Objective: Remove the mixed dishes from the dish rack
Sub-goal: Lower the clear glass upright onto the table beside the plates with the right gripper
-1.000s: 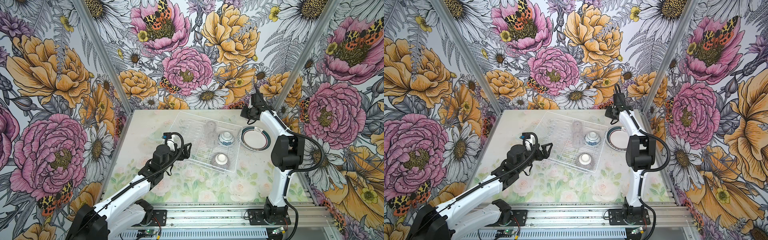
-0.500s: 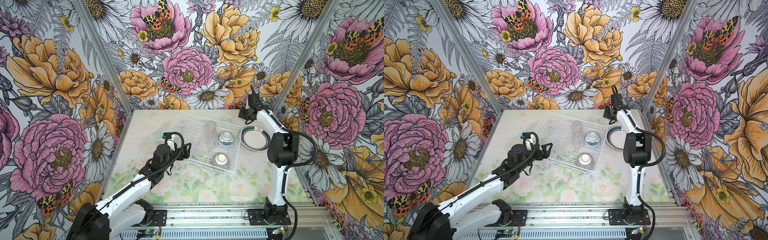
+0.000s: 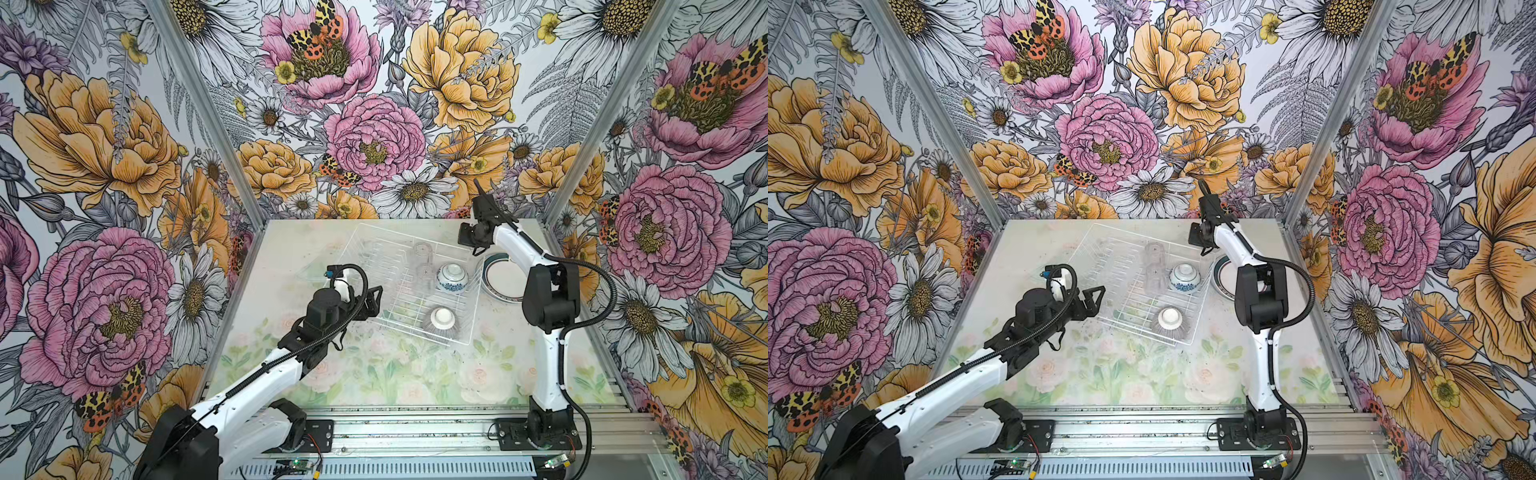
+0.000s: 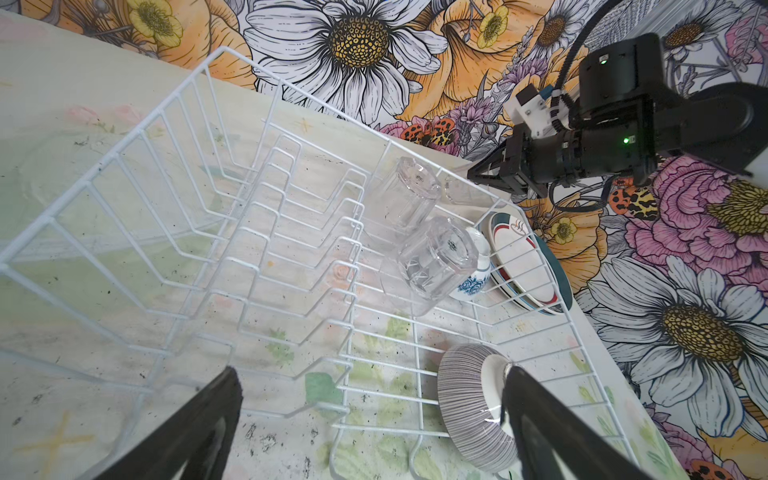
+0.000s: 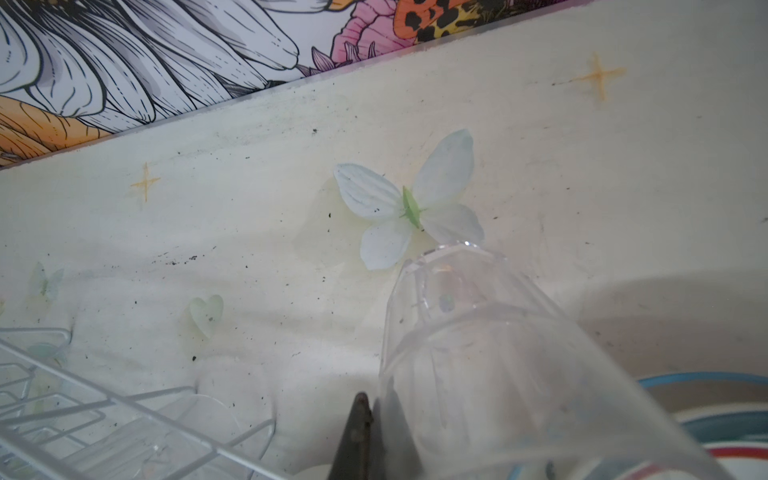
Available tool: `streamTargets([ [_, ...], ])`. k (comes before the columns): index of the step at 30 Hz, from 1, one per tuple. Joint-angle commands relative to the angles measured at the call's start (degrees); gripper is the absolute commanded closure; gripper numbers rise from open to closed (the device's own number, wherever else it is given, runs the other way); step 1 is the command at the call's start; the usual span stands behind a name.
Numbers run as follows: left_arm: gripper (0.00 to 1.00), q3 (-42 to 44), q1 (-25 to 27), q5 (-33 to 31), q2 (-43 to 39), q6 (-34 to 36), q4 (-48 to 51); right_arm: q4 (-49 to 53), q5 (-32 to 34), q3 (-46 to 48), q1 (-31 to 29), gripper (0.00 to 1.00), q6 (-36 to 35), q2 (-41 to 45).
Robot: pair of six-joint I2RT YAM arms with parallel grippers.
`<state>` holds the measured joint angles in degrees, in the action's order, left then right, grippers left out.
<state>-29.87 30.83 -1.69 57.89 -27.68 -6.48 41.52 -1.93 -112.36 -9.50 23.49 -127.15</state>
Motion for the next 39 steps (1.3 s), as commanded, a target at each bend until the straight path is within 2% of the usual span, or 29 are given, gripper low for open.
streamTargets([
  [1, 0.01, 0.05, -0.62, 1.25, 0.27, -0.59, -1.62, 1.68, 4.35, -3.04, -0.51, 1.0, -2.1, -0.08],
  [4, 0.01, 0.07, -0.59, 1.31, 0.34, -0.72, -1.76, 3.4, 6.06, -3.4, -0.96, 1.0, -3.25, 0.53],
  [9, 0.01, 0.03, -0.6, 1.45, 0.32, -0.97, -1.78, 5.07, 2.39, -3.48, -1.18, 1.0, -3.8, -0.05],
  [27, 0.01, 0.18, -0.6, 1.65, -0.66, -1.88, -1.7, 10.86, 2.84, -4.52, -2.23, 1.0, -6.71, -1.14],
  [39, 0.01, 0.42, -0.61, 1.04, -0.45, -1.78, -1.76, 12.84, 2.4, -9.63, -2.28, 1.0, -7.32, -5.8],
])
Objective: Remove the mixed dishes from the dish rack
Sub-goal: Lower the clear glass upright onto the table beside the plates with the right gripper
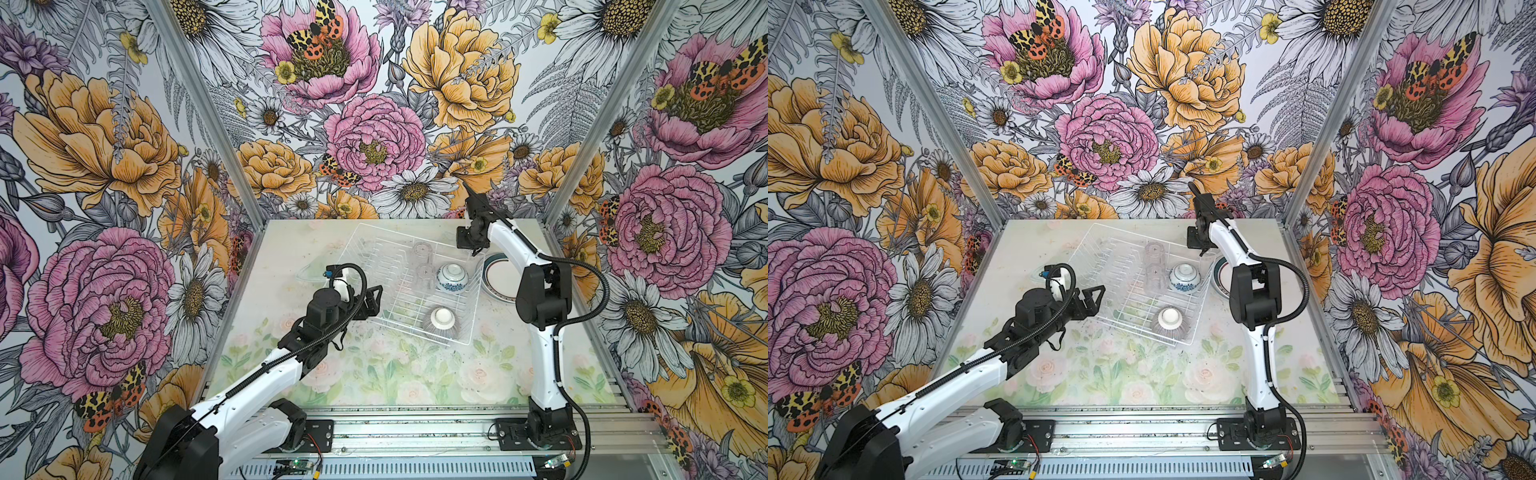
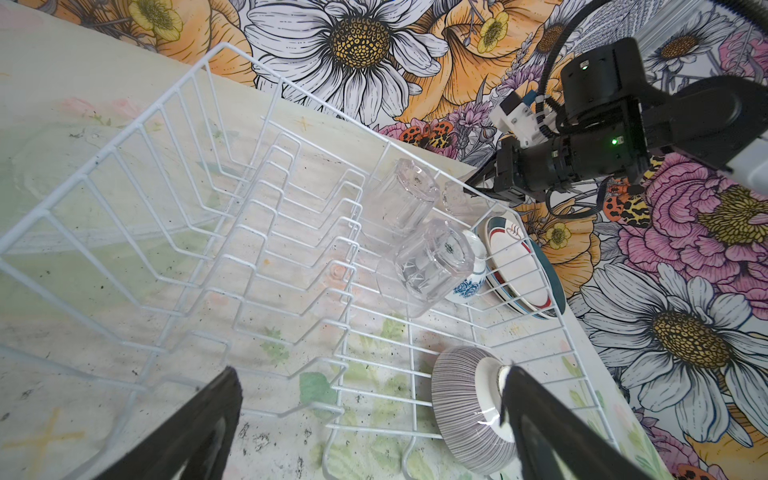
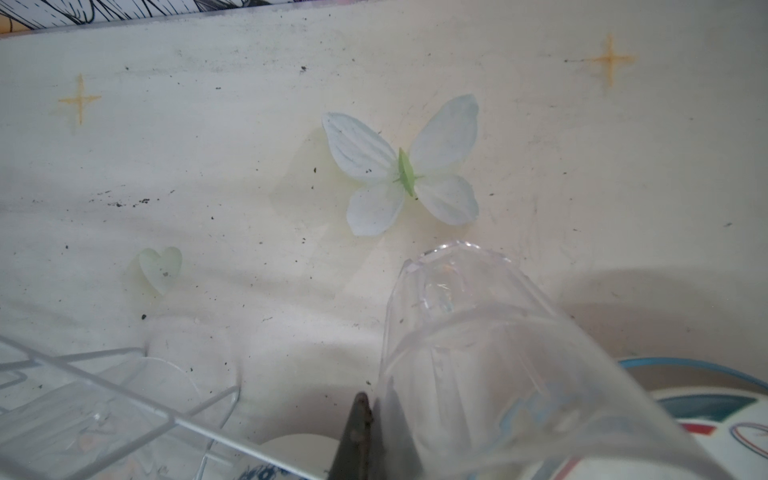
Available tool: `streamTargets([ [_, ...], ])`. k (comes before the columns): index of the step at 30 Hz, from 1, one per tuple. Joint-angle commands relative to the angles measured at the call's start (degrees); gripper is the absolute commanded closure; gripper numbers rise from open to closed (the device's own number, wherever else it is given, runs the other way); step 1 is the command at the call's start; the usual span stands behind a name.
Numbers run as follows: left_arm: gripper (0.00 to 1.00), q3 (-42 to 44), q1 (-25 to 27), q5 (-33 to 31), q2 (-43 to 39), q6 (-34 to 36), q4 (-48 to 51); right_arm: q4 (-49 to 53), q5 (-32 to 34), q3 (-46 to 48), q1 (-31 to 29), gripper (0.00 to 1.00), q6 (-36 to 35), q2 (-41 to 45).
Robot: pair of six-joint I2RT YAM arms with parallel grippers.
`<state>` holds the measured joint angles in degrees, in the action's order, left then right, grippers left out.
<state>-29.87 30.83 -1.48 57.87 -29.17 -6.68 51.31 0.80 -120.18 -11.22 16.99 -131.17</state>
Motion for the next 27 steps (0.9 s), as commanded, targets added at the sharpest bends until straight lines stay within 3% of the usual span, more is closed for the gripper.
streamTargets([
  [1, 0.01, 0.42, -0.59, 0.69, -0.36, -0.28, -1.58, 3.09, -0.19, -1.99, -0.44, 1.0, -0.83, -1.98],
  [7, 0.01, 0.23, -0.77, 0.85, 0.45, -0.32, -1.67, 3.13, -0.4, -3.19, -0.18, 1.0, -0.81, -2.94],
  [9, 0.01, 0.18, -0.87, 0.95, 0.69, -0.26, -1.67, 3.16, -0.79, -3.44, -0.02, 0.9, -0.82, -3.25],
  [20, 0.01, 0.21, -0.95, 1.0, 1.2, -0.3, -1.76, 3.18, -2.12, -4.45, 0.39, 0.73, -0.75, -4.0],
  [27, 0.01, 0.14, -0.95, 1.12, 1.2, -0.23, -1.76, 2.96, -3.38, -4.63, 0.33, 0.38, -0.45, -1.54],
])
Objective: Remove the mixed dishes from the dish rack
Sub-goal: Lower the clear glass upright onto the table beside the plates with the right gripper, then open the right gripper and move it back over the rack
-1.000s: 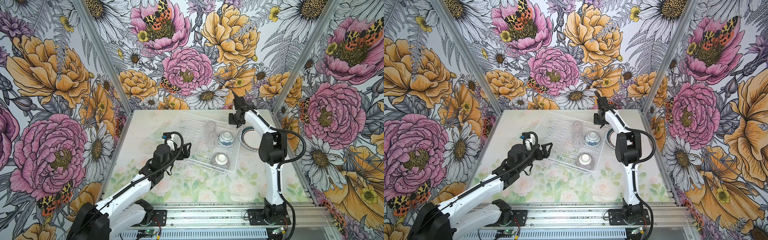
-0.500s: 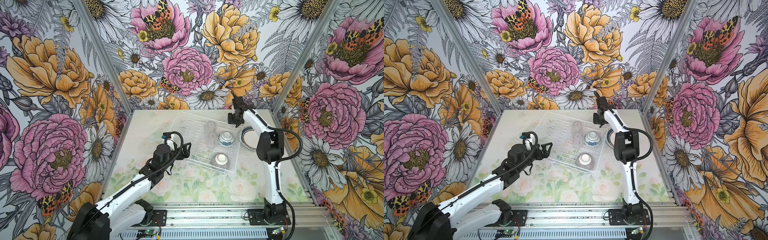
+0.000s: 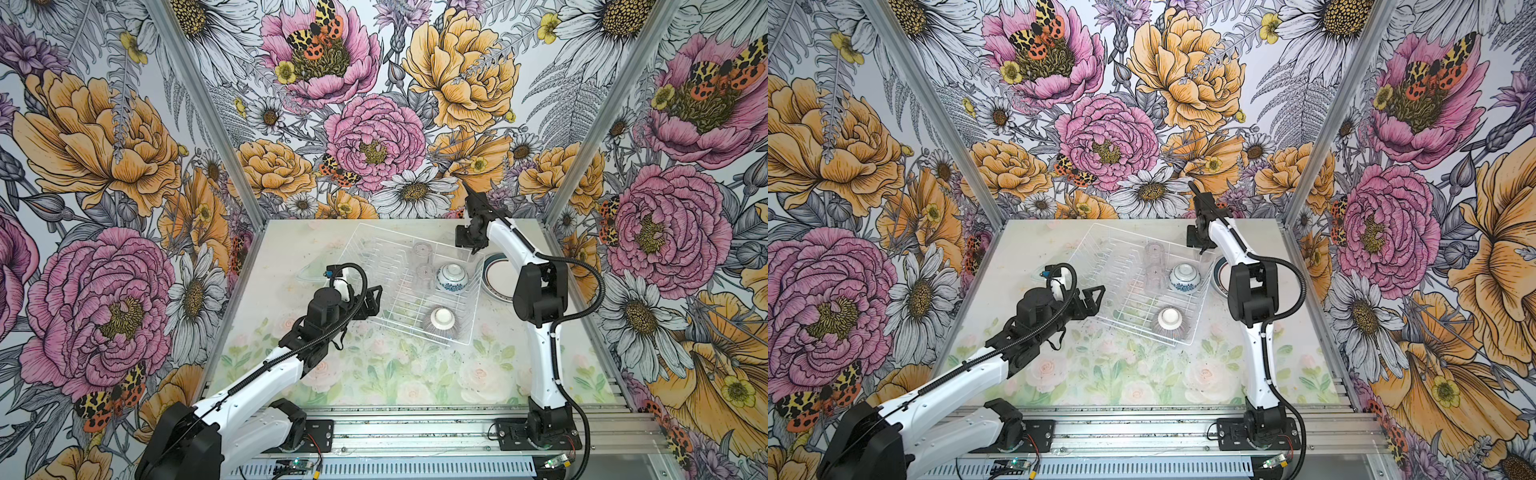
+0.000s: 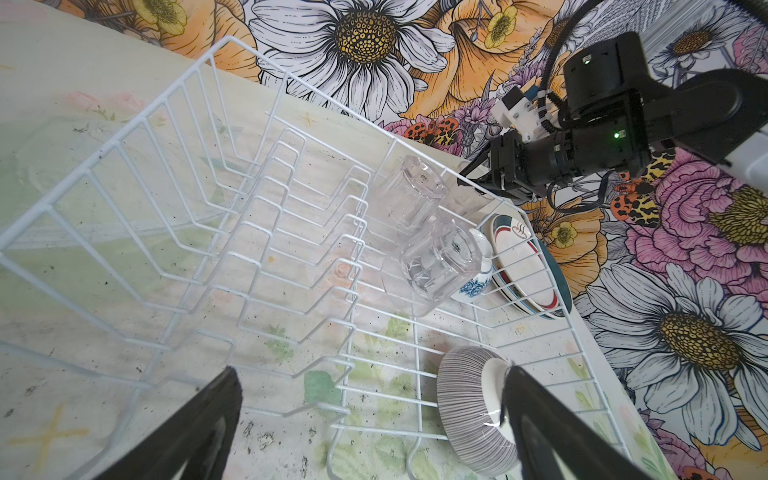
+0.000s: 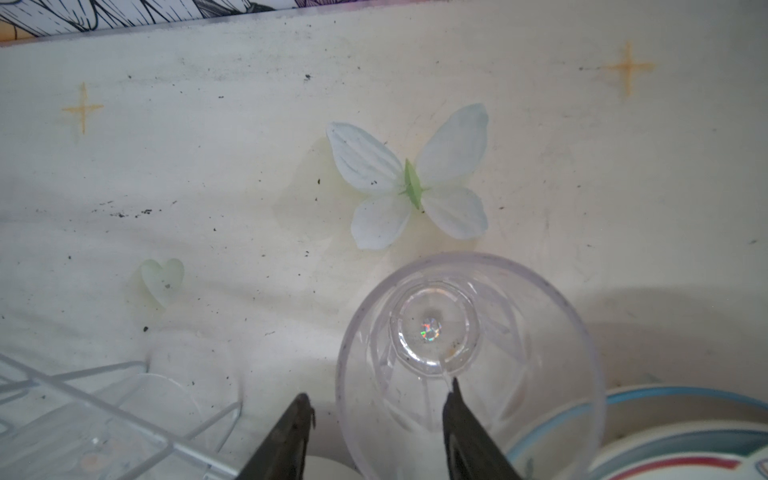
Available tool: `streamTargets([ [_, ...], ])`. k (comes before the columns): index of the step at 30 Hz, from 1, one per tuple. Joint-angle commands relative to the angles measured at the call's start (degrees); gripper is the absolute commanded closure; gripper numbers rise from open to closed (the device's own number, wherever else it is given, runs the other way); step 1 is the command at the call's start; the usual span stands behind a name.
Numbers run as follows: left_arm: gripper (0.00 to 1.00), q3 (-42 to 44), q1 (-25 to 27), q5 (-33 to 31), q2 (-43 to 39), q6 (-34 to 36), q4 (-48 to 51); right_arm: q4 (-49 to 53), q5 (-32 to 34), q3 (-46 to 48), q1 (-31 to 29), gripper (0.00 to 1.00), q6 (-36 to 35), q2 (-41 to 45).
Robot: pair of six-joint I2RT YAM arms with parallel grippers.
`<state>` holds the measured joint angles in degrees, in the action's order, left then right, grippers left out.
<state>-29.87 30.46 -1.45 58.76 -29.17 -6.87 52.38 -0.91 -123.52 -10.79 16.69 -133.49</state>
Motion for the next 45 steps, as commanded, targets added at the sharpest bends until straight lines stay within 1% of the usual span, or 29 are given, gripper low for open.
streamTargets([
  [1, 0.02, 0.16, -0.63, 1.18, 0.3, -0.22, -1.57, 1.86, -2.01, -1.56, -0.15, 0.34, -0.22, 1.64],
  [3, 0.01, 0.03, -0.71, 1.32, 0.3, -0.1, -1.64, 1.76, -2.32, -1.8, -0.37, 0.32, -0.32, 3.15],
  [8, 0.01, -0.71, -0.66, 1.72, 0.48, 0.26, -1.15, 1.3, -4.01, -0.98, -0.61, 0.31, 0.73, 8.38],
  [11, 0.01, -1.57, -0.51, 2.25, 0.65, 0.45, -0.99, -0.88, -3.61, 4.24, -0.97, 0.3, 1.59, 13.37],
  [16, 0.01, -3.38, 0.2, 2.16, 1.55, 0.61, -0.44, -7.53, 0.38, 19.78, -1.21, 0.3, 4.0, 24.88],
  [20, 0.01, -6.03, 0.81, 2.05, 3.51, 1.45, 1.12, -10.41, 4.98, 33.37, -1.55, 0.32, 7.33, 34.88],
  [22, 0.01, -8.3, 1.12, 2.45, 5.37, 2.46, 2.64, -14.12, 4.96, 43.86, -1.93, 0.32, 9.34, 41.09],
  [25, 0.01, -11.07, 1.51, 1.92, 7.7, 3.47, 4.35, -18.77, 1.86, 53.58, -1.95, 0.32, 12.0, 46.15],
  [28, 0.01, -12.9, 1.6, 1.95, 9.15, 3.59, 5.29, -20.53, -1.82, 58.08, -2.0, 0.34, 12.87, 47.38],
  [33, 0.01, -13.77, 2.52, 1.87, 9.87, 3.59, 5.29, -23.82, -5.22, 60.99, -2.44, 0.39, 13.12, 46.26],
  [35, 0.01, -13.81, 2.71, 1.88, 9.88, 3.42, 5.26, -24.59, -5.43, 61.05, -2.61, 0.42, 13.14, 45.24],
  [37, 0.01, -13.79, 2.93, 1.74, 9.76, 3.26, 5.27, -24.94, -5.23, 60.62, -2.87, 0.47, 12.95, 43.95],
  [40, 0.01, -13.68, 3.12, 1.54, 9.57, 3.46, 5.28, -24.88, -3.43, 59.2, -3.57, 0.5, 11.81, 41.7],
  [42, 0.01, -13.69, 3.16, 1.46, 9.51, 3.59, 5.25, -24.78, -2.63, 58.05, -3.87, 0.55, 11.1, 39.94],
  [45, 0.01, -13.47, 3.16, 1.29, 9.32, 3.77, 5.41, -24.77, -2.18, 56.29, -4.66, 0.68, 10.01, 37.87],
])
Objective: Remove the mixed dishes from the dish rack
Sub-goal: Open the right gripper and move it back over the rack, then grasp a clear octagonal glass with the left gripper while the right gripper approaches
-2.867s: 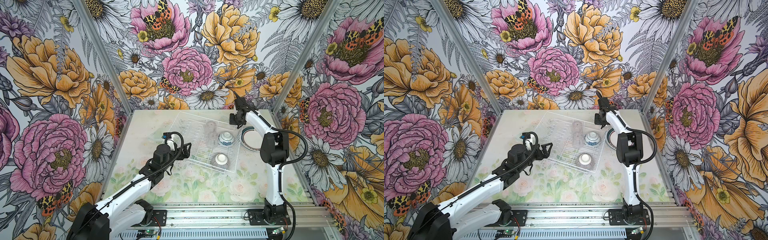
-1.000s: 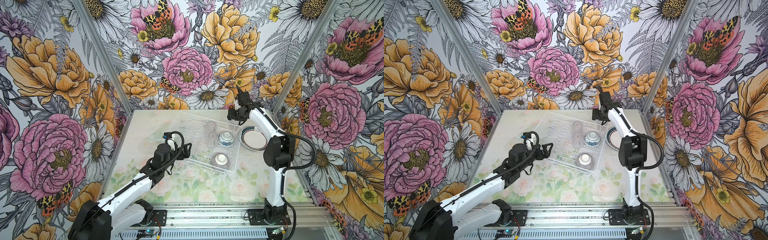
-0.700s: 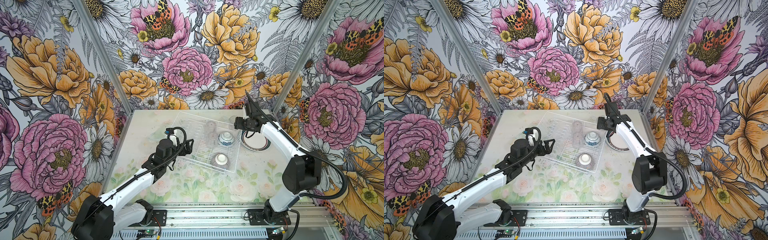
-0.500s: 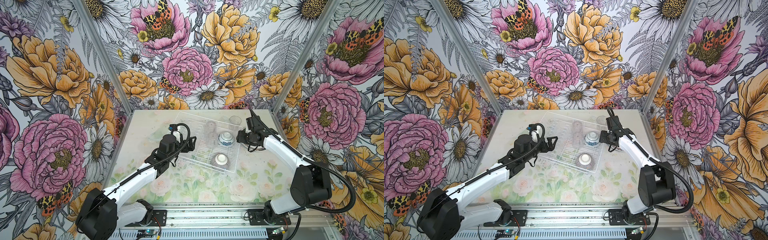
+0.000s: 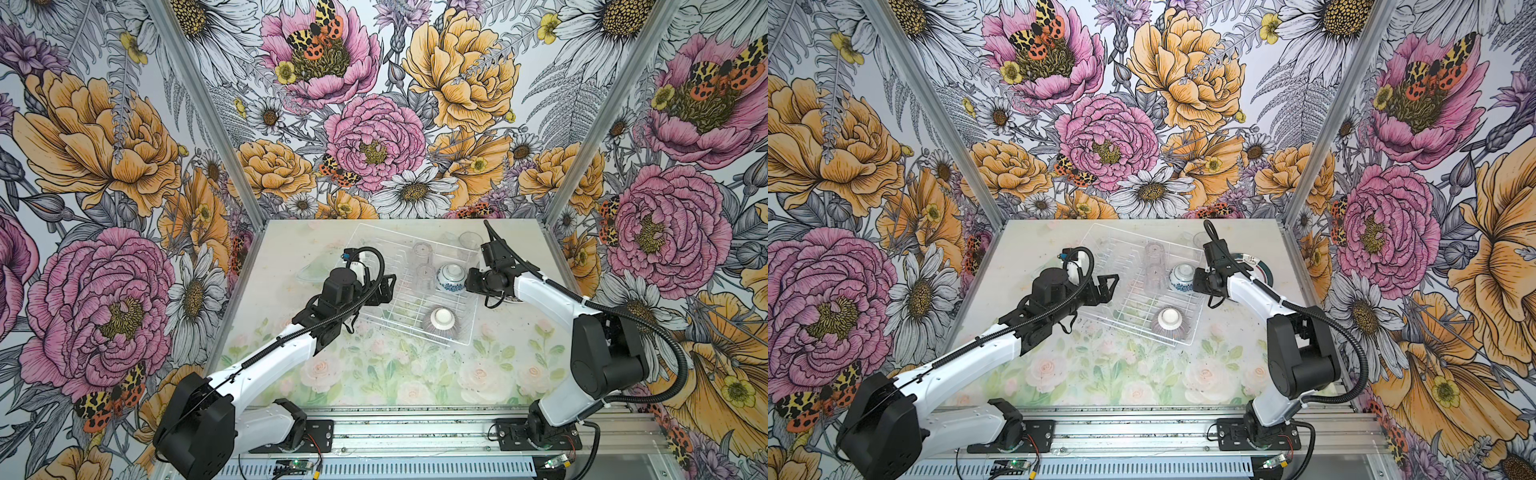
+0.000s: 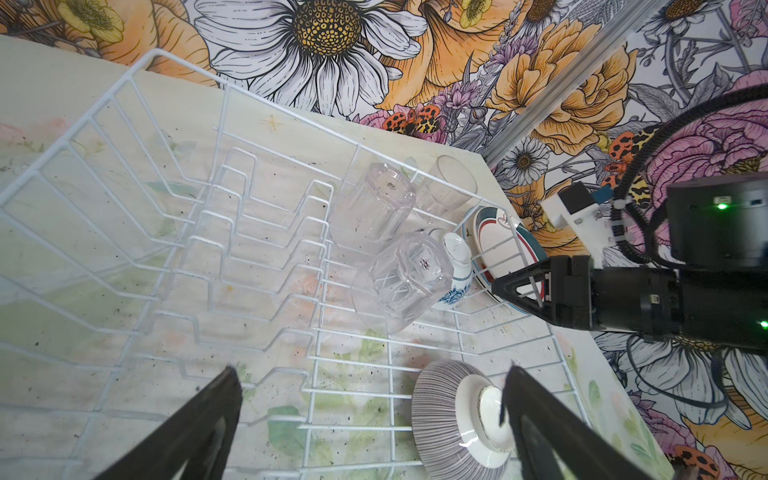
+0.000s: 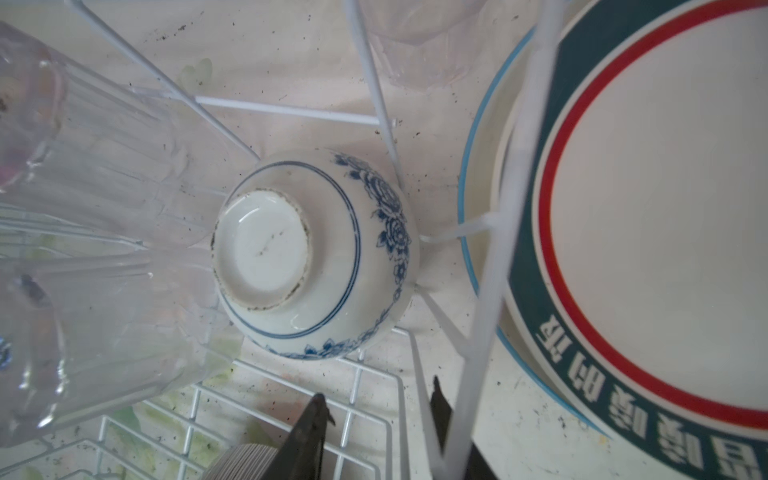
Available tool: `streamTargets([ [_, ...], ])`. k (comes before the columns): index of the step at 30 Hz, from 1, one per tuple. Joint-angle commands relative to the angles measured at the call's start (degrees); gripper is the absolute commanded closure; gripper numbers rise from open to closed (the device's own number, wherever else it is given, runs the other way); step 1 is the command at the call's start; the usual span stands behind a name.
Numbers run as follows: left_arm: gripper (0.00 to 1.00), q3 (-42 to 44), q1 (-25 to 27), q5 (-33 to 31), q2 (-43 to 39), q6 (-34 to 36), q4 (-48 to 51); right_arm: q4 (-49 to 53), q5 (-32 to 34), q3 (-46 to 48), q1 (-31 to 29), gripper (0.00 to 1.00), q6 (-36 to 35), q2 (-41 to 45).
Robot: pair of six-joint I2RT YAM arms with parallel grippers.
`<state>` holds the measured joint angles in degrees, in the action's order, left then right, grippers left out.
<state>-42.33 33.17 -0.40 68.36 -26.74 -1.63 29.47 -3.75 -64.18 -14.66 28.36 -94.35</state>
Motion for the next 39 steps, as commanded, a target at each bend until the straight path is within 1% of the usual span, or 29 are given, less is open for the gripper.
streamTargets([
  [1, 0.01, -0.92, 0.41, 0.24, -0.29, 1.34, 0.3, -1.85, 0.97, -3.76, -1.41, 0.73, -2.48, -1.96],
  [3, 0.01, -0.7, 0.41, 0.01, -0.34, 1.5, 0.35, -1.74, 1.7, -5.29, -2.88, 0.75, -4.36, -2.98],
  [9, 0.01, -0.51, -0.03, -0.3, -0.24, 1.67, 0.66, 0.45, 2.08, -11.8, -6.41, 0.78, -9.59, -7.36],
  [14, 0.01, -0.5, -0.47, -0.3, -0.32, 1.93, 1.01, 1.8, 1.99, -16.47, -8.52, 0.77, -14.07, -11.28],
  [20, 0.01, -0.63, -1.51, -0.17, 0.13, 1.93, 1.48, 2.25, 1.66, -20.22, -9.61, 0.73, -17.28, -14.36],
  [22, 0.01, -1.08, -1.85, -0.07, 0.7, 1.93, 2.01, 2.15, 0.93, -20.95, -9.53, 0.68, -17.26, -14.35],
  [26, 0.01, -3.66, -2.47, -0.65, 3.16, 1.9, 5.03, 1.74, -1.76, -21.73, -9.06, 0.5, -16.56, -12.74],
  [29, 0.01, -6.24, -2.65, -0.1, 5.81, 2.1, 6.53, 0.04, -3.57, -20.02, -8.3, 0.37, -15.23, -9.16],
  [34, 0.01, -12.13, -2.53, 1.09, 12.14, 2.97, 9.73, -6.25, -6.06, -10.69, -6.64, 0.24, -11.99, 1.32],
  [39, 0.01, -19.51, -1.84, 1.46, 20.65, 5.06, 15.36, -11.71, -8.55, 0.73, -5.68, 0.16, -9.14, 12.78],
])
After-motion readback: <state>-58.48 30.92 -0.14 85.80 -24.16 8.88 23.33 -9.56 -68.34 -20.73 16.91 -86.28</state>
